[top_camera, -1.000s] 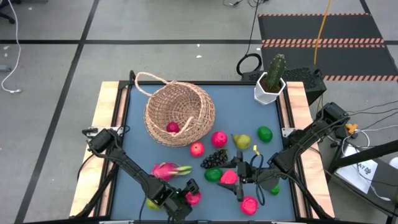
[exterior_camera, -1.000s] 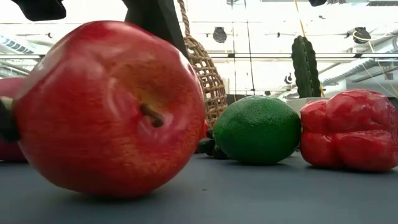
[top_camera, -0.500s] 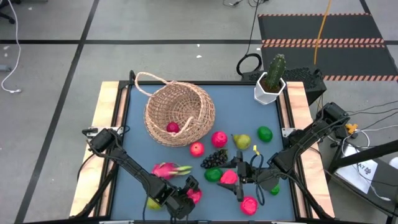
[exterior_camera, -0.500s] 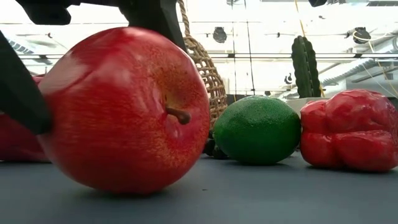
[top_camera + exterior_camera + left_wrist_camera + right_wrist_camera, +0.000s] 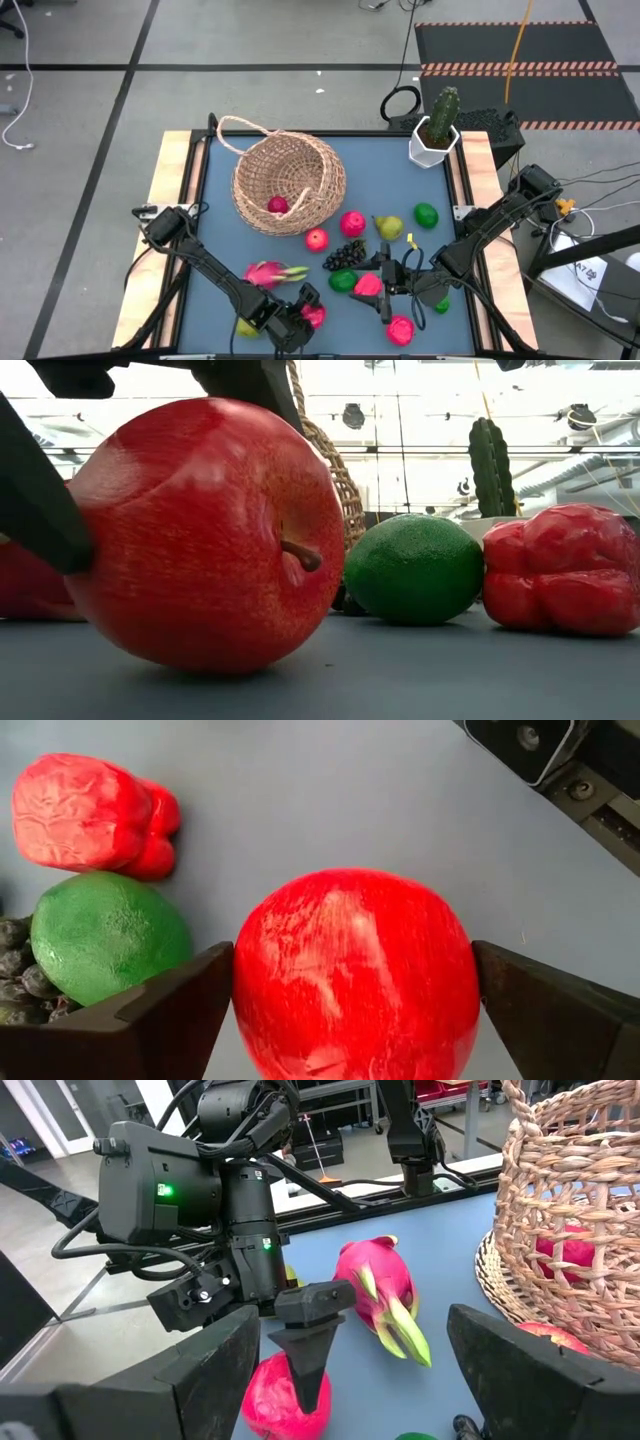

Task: Build produce basket
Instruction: Put the red apple into the basket

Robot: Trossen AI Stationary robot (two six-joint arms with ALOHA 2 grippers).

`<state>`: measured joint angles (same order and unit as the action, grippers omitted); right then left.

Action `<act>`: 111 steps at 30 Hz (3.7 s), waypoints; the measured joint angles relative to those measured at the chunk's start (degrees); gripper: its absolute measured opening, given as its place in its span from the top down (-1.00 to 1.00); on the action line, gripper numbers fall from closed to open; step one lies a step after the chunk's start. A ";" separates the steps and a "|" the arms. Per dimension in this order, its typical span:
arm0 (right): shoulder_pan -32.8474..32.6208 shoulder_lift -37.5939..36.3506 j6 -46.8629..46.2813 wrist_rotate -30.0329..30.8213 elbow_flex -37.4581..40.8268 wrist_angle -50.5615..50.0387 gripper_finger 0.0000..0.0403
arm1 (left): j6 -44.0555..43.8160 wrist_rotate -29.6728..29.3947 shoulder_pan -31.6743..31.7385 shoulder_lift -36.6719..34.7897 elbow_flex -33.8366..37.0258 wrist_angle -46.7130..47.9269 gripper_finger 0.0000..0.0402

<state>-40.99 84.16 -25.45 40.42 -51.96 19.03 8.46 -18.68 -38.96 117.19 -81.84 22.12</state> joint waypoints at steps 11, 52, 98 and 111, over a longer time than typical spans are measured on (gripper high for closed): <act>0.00 0.00 0.15 0.00 0.00 0.02 -0.58 | -0.41 -0.24 -0.19 -0.31 0.00 -0.17 -0.76; 0.00 -4.31 21.12 -3.30 0.02 4.28 -0.58 | -3.60 -23.31 -3.15 -35.19 3.03 -1.25 -0.82; 0.00 -7.48 24.65 -3.02 0.02 -1.79 -0.58 | 12.42 -17.26 -2.32 -48.68 45.29 -77.27 -0.83; 0.00 -7.47 24.65 -3.02 0.02 -1.77 -0.58 | 12.84 -17.25 -2.32 -48.65 45.24 -75.83 -0.83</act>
<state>-40.99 76.69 -0.80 37.41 -51.94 17.26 21.30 -35.92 -41.28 68.53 -36.60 -53.71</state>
